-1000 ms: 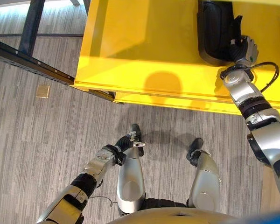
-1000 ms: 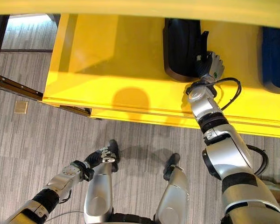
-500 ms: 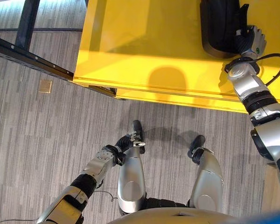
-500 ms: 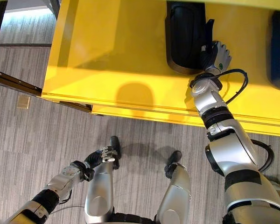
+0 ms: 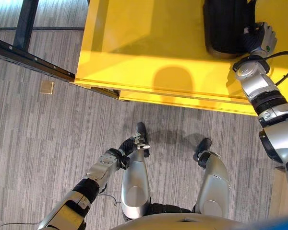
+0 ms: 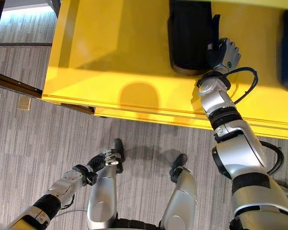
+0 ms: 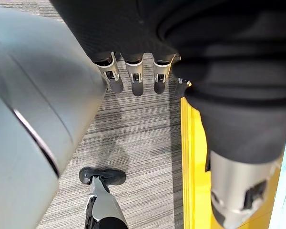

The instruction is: Move parts from the plastic box to the shelf.

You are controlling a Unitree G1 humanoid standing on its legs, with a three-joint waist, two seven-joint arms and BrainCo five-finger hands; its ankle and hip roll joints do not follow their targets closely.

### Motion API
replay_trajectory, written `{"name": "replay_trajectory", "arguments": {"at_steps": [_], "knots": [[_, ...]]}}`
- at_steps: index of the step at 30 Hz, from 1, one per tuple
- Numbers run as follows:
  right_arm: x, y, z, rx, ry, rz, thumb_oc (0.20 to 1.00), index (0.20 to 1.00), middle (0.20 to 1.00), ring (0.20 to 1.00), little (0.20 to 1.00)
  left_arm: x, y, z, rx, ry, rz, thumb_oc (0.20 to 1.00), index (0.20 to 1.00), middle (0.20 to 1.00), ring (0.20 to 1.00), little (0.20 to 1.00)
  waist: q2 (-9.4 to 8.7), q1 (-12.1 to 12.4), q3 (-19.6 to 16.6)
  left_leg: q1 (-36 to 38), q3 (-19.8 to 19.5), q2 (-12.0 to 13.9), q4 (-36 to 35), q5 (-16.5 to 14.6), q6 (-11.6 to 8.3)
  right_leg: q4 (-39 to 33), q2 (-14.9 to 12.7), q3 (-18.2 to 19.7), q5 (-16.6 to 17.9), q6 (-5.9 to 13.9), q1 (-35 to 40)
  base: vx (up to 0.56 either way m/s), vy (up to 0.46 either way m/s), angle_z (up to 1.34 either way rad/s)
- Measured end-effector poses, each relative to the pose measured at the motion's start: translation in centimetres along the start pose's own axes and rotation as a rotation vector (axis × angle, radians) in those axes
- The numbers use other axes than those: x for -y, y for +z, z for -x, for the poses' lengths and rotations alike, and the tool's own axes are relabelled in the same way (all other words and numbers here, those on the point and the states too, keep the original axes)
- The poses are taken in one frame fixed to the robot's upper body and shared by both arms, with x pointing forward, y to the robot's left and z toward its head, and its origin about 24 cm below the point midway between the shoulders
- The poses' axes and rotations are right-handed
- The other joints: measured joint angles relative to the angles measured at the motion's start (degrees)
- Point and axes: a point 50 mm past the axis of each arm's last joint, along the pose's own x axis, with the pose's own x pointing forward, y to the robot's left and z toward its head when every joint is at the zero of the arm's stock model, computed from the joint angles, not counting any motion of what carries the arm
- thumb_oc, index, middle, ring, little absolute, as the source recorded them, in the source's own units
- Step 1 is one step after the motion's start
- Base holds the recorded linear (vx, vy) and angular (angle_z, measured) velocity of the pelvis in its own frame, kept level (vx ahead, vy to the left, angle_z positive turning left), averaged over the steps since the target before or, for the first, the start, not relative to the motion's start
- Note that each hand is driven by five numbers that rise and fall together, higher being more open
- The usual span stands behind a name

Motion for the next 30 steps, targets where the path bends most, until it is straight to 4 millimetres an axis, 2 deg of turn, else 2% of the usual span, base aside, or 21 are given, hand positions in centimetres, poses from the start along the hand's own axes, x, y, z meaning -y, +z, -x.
{"name": "replay_trajectory", "arguments": {"at_steps": [6,20,30], "knots": [[-0.4,0.1,0.2,-0.031,0.028,-0.061,1.000,1.000,1.000,1.000,1.000,1.0,0.0,-0.2,-0.004,-0.042,-0.013,1.000,1.000,1.000,1.000,1.000,-0.06,-0.1,-0.2,0.3,0.1,0.0,-0.1,0.0,0.01,0.0,0.0,0.0,0.0,-0.08,0.2,0.00,0.000,0.00],[-2.7,-0.4,1.9,-0.087,0.112,-0.145,1.000,1.000,1.000,1.000,1.000,1.2,-0.2,-0.4,-0.007,-0.021,0.010,1.000,1.000,1.000,1.000,1.000,-0.05,-1.3,-2.4,1.1,0.3,0.2,-0.2,0.0,-0.01,-0.2,0.2,0.0,-0.1,-0.05,0.8,0.00,0.002,0.00],[-2.9,-0.4,2.2,-0.081,0.115,-0.158,1.000,1.000,1.000,1.000,1.000,1.7,-0.1,-0.6,-0.001,-0.028,0.028,1.000,1.000,1.000,1.000,1.000,-0.17,-1.5,-2.5,1.1,0.3,0.3,-0.2,-0.1,-0.06,-0.2,0.4,0.1,-0.2,-0.08,0.7,0.00,0.000,0.00]]}}
